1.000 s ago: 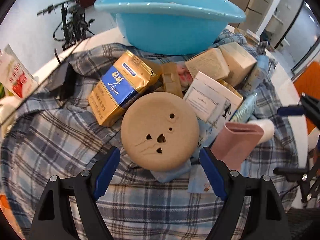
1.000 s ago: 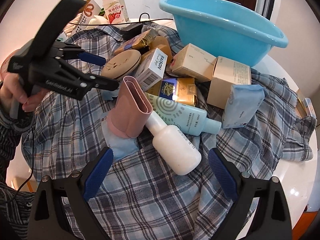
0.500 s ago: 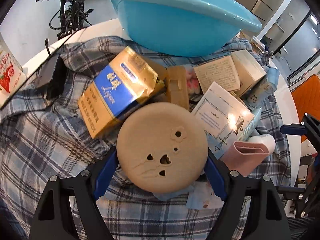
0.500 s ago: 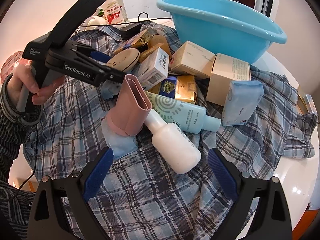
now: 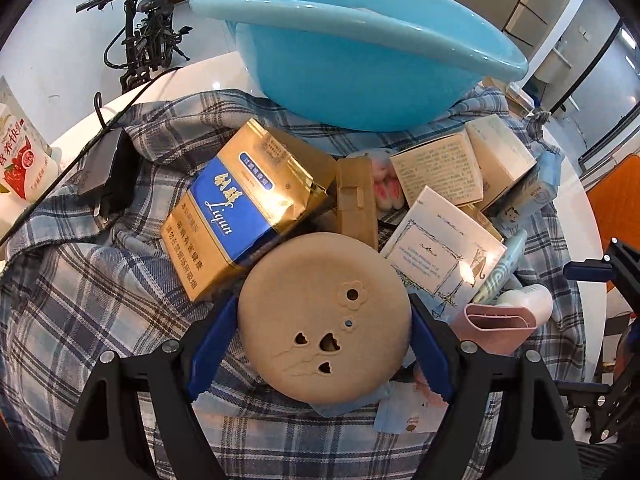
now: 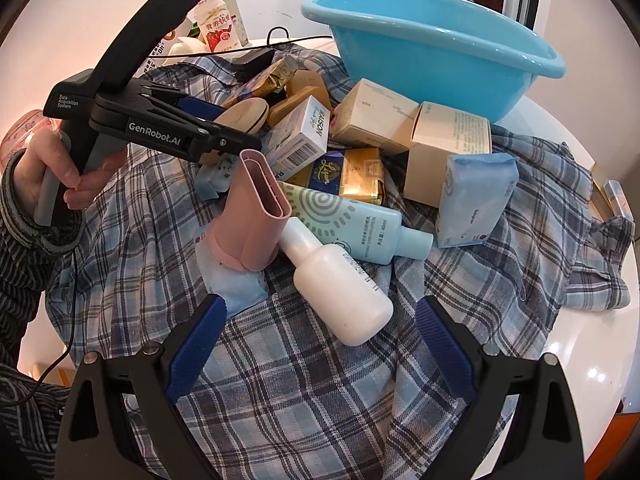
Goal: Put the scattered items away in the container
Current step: 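Close the left tool on the round beige wooden disc, then close the right tool on the cream cardboard box while the left holds the wooden disc, then carry the wooden disc and cardboard box over the blue basin with both tools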
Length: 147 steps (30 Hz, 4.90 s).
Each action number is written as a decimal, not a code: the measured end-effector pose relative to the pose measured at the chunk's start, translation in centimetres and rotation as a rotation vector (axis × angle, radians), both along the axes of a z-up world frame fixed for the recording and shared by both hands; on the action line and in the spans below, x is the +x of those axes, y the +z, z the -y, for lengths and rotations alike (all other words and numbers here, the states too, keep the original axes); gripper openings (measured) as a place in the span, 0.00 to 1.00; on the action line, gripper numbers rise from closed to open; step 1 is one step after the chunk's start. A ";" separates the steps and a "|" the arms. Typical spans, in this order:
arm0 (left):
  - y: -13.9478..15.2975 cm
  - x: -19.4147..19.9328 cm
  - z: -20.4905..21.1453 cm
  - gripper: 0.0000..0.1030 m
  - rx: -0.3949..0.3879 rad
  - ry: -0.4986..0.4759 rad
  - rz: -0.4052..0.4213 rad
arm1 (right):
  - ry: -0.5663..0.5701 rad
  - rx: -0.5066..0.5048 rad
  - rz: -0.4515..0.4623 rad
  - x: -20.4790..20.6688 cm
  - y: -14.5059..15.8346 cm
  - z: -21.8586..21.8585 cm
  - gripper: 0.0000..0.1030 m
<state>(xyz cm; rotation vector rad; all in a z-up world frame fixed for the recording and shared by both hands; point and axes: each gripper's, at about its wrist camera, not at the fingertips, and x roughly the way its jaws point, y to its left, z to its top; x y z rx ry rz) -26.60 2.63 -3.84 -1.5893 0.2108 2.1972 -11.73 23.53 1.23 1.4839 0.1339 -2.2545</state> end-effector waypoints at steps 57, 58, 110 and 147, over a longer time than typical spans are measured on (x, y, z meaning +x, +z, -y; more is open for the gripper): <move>2.3 7.7 -2.4 0.78 -0.034 -0.138 -0.088 | -0.175 0.113 -0.181 -10.2 -0.5 -2.6 0.58; 2.3 7.8 -2.5 0.78 -0.033 -0.138 -0.088 | -0.169 0.103 -0.182 -9.9 -0.3 -2.6 0.58; 5.6 10.4 -5.5 0.78 -0.062 -0.208 -0.154 | 0.001 0.022 -0.312 0.6 7.6 -0.3 0.58; 9.6 5.3 -8.3 0.79 -0.071 -0.206 -0.230 | -0.057 0.047 -0.329 -3.7 10.4 -3.1 0.58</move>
